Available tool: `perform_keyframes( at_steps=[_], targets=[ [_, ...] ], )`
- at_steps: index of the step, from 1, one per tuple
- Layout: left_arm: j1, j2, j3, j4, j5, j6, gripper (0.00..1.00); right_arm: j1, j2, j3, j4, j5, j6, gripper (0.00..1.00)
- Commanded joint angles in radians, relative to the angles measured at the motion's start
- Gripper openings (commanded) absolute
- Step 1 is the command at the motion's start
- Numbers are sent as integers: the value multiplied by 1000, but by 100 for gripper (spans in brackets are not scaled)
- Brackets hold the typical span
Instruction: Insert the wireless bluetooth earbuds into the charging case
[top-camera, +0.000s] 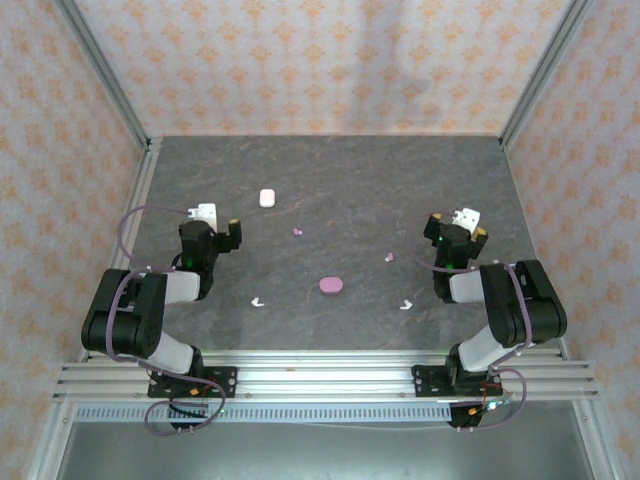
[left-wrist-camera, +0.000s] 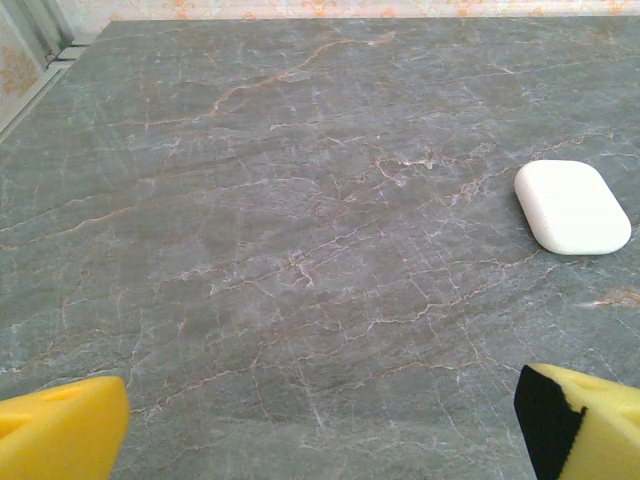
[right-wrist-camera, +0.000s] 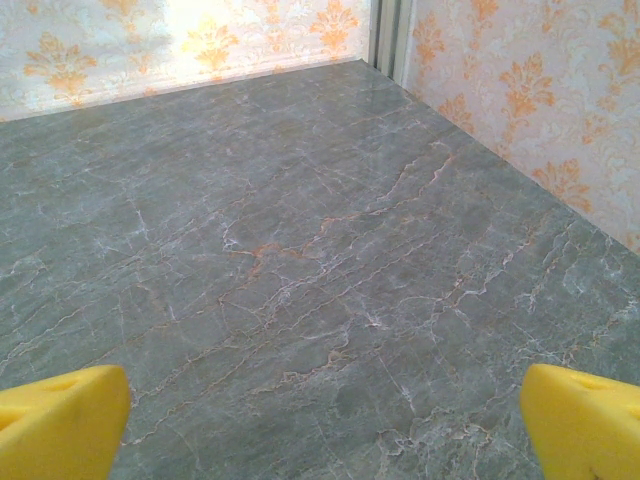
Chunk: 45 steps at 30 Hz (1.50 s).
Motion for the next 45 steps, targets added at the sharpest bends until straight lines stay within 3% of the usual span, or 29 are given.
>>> perform_keyframes(
  at_steps=[1, 9, 15, 17, 19, 21, 24, 26, 30, 34, 37, 40, 45],
  targets=[
    [-2, -1, 23, -11, -28, -1, 100, -8, 2, 7, 4, -1, 12, 100],
    [2, -2, 26, -15, -30, -8, 100, -8, 1, 5, 7, 1, 10, 100],
    [1, -52, 89, -155, -56, -21, 100, -4, -106, -50, 35, -21, -8, 99],
    [1, -95, 155, -306, -42, -18, 100, -4, -223, -10, -150, -28, 2, 99],
    [0, -145, 193, -407, -17, -20, 100, -4, -342, 104, -488, -31, 69, 100],
    [0, -193, 228, -506, 13, -50, 99, 0, -363, 233, -773, -75, 134, 98],
    [-20, -239, 310, -735, 130, -67, 90, 43, -330, 450, -1225, -134, 244, 97],
    [-87, -273, 335, -837, 163, -16, 88, 112, -319, 516, -1406, -141, 286, 98],
    [-289, -321, 393, -993, 252, 120, 89, 189, -400, 486, -1507, -287, 408, 96],
    [-524, -309, 455, -1164, 270, 324, 90, 204, -431, 427, -1508, -479, 535, 92],
    [-662, -287, 435, -1238, 243, 478, 94, 217, -426, 366, -1466, -550, 573, 88],
    [-713, -234, 444, -1280, 206, 536, 96, 225, -433, 332, -1466, -558, 590, 88],
    [-718, -135, 483, -1262, 251, 607, 97, 225, -449, 313, -1488, -590, 597, 88]
  ],
)
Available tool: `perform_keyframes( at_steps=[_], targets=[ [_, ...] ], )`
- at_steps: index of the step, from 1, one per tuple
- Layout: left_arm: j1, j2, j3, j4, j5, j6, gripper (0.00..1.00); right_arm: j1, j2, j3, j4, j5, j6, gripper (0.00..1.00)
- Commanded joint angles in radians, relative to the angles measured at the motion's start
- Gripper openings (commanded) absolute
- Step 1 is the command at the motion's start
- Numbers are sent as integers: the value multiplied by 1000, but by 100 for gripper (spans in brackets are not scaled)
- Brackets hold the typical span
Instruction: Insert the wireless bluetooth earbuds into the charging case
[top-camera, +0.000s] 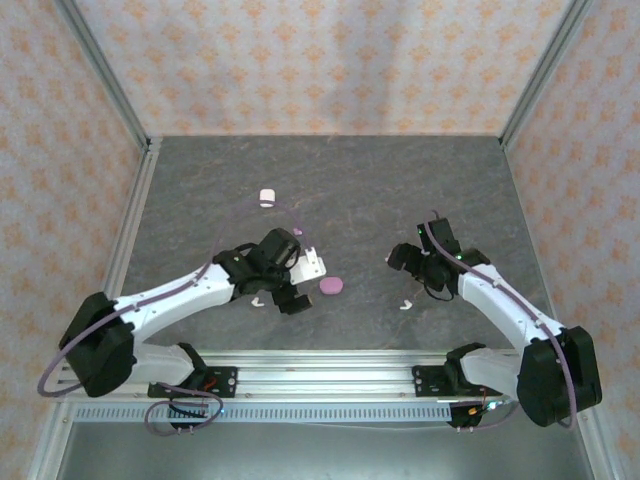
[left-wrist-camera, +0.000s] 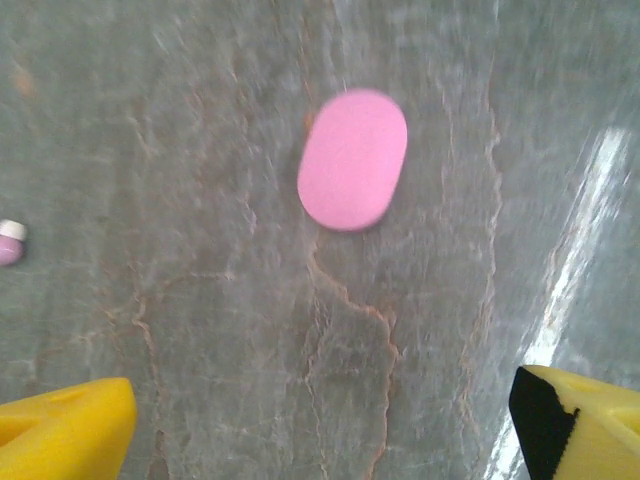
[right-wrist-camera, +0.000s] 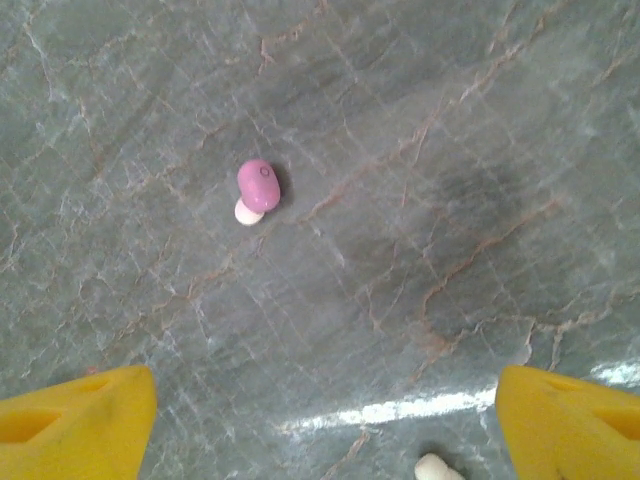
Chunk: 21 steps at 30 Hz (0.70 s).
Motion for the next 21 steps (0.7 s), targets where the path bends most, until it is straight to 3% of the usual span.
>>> perform_keyframes(
  at_steps=[1, 4, 10, 21],
  targets=[
    [-3, 59, 66, -41, 32, 111, 97, 4, -30, -2, -34, -47, 39, 87],
    [-5, 140, 133, -49, 88, 126, 96, 4, -39, -10, -22, -56, 81, 88],
    [-25, 284, 245, -69, 65, 131, 85, 9, -46, -71, 124, -150, 211, 85],
    [-25, 456, 361, -111, 149, 167, 84, 18, -119, -113, 86, -110, 221, 83]
  ],
)
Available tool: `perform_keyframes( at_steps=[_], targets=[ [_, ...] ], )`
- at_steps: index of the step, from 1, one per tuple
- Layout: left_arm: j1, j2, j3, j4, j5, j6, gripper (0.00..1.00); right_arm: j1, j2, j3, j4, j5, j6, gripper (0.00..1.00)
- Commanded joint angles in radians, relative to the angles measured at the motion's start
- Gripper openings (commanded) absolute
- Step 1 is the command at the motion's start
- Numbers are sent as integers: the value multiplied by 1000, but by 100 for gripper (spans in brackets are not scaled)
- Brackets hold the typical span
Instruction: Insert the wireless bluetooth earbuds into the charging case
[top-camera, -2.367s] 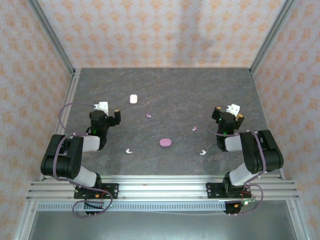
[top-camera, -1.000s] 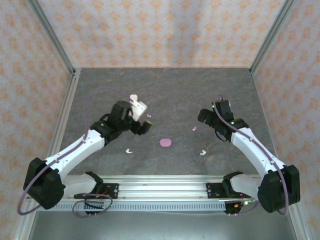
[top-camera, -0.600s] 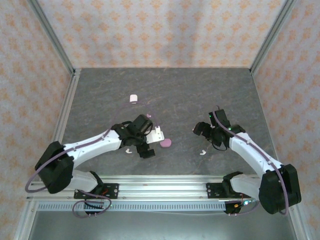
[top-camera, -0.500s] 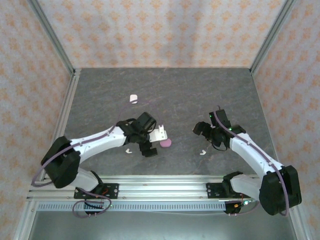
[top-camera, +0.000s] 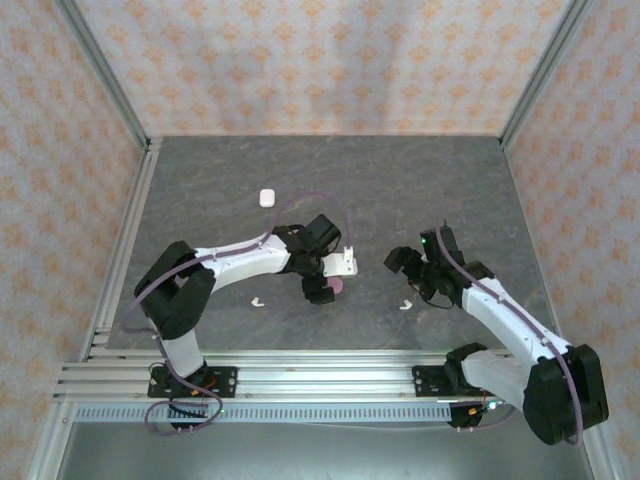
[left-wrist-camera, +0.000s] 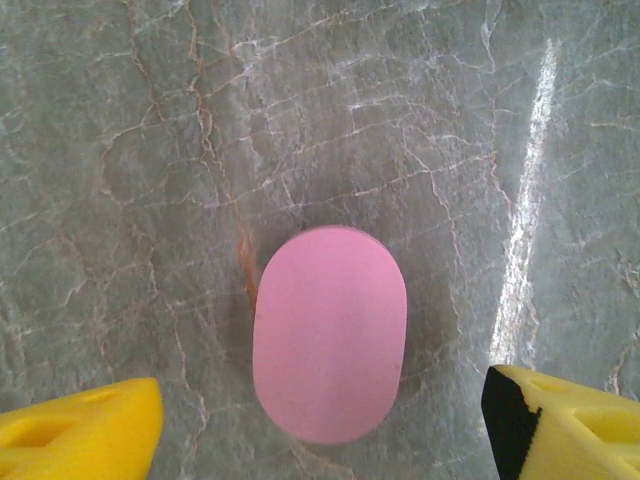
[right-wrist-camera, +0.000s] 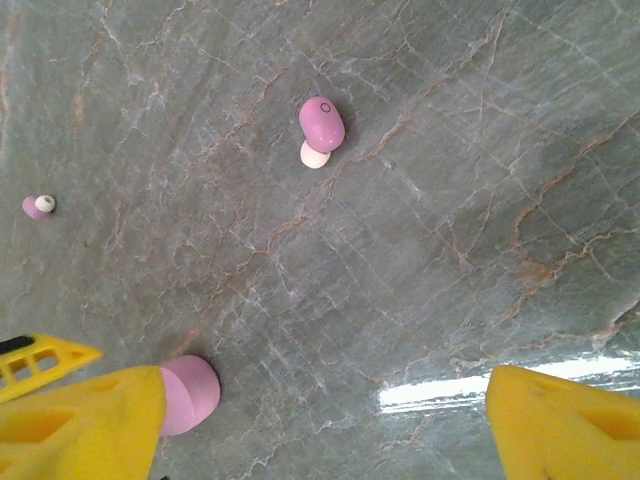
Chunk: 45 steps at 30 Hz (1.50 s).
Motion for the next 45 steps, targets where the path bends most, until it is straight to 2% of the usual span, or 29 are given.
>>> perform_keyframes(
  at_steps=[1, 10, 14, 16, 24, 28, 32, 36, 40, 45],
  targets=[
    [-5, 15, 34, -44, 53, 30, 84, 5, -8, -13, 0, 17, 13, 83],
    [-14, 92, 72, -46, 28, 41, 83, 5, 35, 8, -1, -7, 5, 83],
    [-13, 123, 82, -47, 27, 46, 79, 5, 23, -6, 12, -11, 23, 83],
    [-13, 128, 80, -39, 31, 39, 73, 6, 17, -14, 23, -15, 36, 83],
    [4, 122, 75, -33, 57, 5, 36, 6, 17, -21, 61, -40, 64, 79],
    [38, 74, 64, -34, 95, -22, 26, 5, 12, -24, 114, -91, 88, 77],
    [67, 29, 75, -69, 156, -44, 25, 6, 11, -24, 147, -124, 105, 74],
    [90, -26, 94, -109, 204, -62, 24, 6, 14, 0, 189, -219, 103, 74],
    [102, -86, 91, -104, 247, -88, 24, 13, 22, 73, 162, -306, 80, 76],
    [104, -145, 92, -76, 307, -145, 24, 52, 29, 186, 103, -357, 24, 77]
  ],
)
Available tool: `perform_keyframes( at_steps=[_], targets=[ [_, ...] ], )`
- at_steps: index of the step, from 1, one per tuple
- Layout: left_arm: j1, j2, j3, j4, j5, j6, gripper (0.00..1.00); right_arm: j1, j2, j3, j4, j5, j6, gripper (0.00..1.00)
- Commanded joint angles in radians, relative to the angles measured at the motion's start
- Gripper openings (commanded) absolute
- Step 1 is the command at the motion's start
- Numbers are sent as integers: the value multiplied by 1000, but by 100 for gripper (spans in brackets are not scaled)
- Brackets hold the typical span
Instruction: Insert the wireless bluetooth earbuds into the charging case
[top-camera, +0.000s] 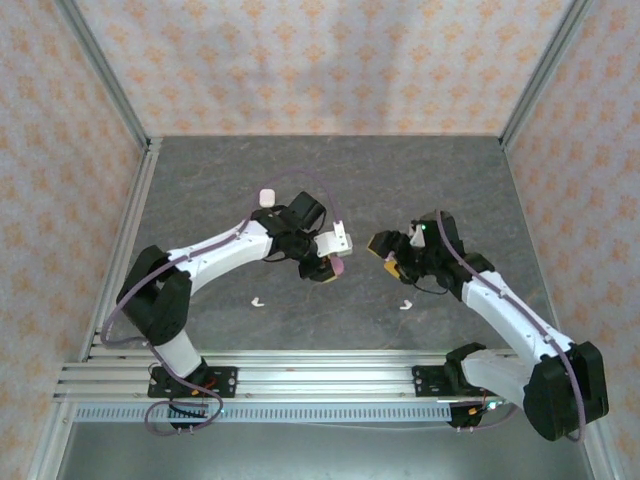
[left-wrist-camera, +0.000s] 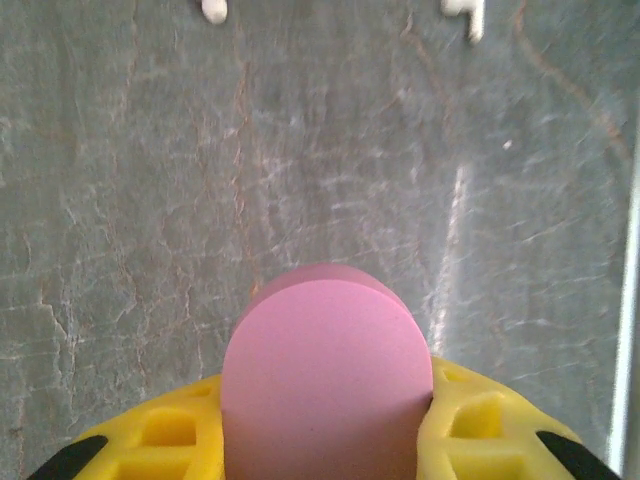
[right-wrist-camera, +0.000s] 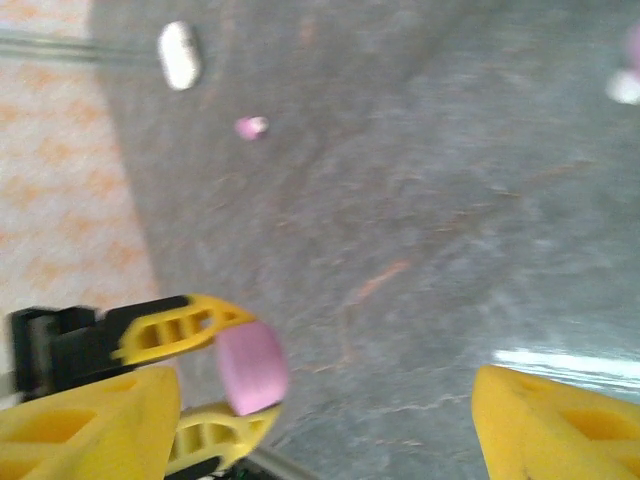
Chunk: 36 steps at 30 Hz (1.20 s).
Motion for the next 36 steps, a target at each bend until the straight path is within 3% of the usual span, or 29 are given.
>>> perform_keyframes(
  at_steps=[1, 17, 36],
  targets=[
    [5, -47, 30, -7, 75, -58, 24, 29, 1, 82, -30, -72, -50, 77],
    [6, -142, 77, -23, 124, -121, 24, 71, 102, 114, 92, -251, -48, 76],
    [5, -137, 125, -29, 167, -157, 24, 115, 121, 102, 116, -295, -64, 69]
  ],
)
